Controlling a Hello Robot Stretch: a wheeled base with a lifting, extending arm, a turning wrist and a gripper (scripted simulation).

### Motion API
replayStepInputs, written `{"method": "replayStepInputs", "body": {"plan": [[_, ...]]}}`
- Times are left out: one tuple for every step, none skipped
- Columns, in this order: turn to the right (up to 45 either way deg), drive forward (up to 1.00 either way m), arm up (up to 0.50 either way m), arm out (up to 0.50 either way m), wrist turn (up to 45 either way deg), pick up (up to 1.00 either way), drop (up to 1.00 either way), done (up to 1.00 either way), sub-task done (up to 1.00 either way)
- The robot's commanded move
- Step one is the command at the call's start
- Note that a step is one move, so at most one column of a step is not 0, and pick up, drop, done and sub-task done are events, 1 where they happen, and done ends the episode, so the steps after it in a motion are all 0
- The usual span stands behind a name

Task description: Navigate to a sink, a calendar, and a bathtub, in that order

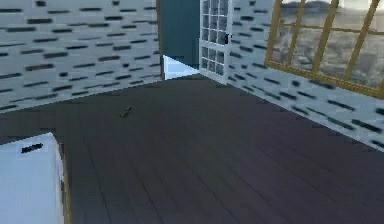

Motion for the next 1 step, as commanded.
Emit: {"method": "replayStepInputs", "body": {"plan": [[-45.0,0.00,0.00,0.00,0.0,0.00,0.00,0.00,0.00]]}}
